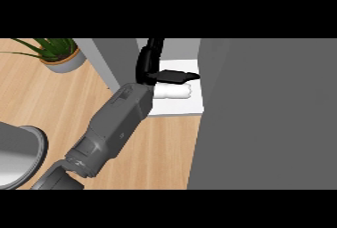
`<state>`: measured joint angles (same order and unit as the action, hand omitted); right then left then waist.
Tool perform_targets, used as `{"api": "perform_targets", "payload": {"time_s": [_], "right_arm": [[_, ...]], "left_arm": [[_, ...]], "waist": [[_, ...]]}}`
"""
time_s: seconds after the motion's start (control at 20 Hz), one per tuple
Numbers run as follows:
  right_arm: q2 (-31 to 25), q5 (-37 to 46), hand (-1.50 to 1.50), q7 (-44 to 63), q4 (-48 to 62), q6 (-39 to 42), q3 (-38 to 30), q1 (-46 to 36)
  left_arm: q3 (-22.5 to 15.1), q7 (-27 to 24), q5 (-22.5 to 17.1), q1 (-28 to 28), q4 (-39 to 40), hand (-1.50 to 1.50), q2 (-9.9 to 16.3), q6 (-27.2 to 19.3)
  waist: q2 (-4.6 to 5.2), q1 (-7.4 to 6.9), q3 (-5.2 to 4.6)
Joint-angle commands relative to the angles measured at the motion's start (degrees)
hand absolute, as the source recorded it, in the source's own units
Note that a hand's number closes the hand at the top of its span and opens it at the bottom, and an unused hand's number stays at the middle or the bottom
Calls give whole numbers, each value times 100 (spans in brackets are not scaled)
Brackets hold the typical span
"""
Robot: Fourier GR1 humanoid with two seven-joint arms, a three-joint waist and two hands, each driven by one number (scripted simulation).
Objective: Pick up the bottled water, place it into the cabinet and close the cabinet
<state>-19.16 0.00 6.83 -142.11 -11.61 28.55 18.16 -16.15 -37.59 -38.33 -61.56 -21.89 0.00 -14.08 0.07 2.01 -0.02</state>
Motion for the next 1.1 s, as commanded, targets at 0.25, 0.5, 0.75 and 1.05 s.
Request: {"api": "perform_targets", "payload": {"time_s": [0.25,0.5,0.75,1.05], "right_arm": [[-34,402,-150,325,-524,-147,240,153],[-380,470,-150,402,-457,38,71,-117],[-815,580,150,895,-346,363,462,-393],[-683,193,150,1762,-744,451,921,-701]], "left_arm": [[-592,286,167,1763,-2011,150,4,-30],[-861,916,226,2579,-3438,150,287,-376],[-1290,1046,390,3731,-4582,150,742,-367],[-1426,1231,535,5008,-6393,150,1398,-604]], "waist": [[-90,-290,1],[-98,-357,1],[-99,-409,-4],[-55,-320,-2]]}}
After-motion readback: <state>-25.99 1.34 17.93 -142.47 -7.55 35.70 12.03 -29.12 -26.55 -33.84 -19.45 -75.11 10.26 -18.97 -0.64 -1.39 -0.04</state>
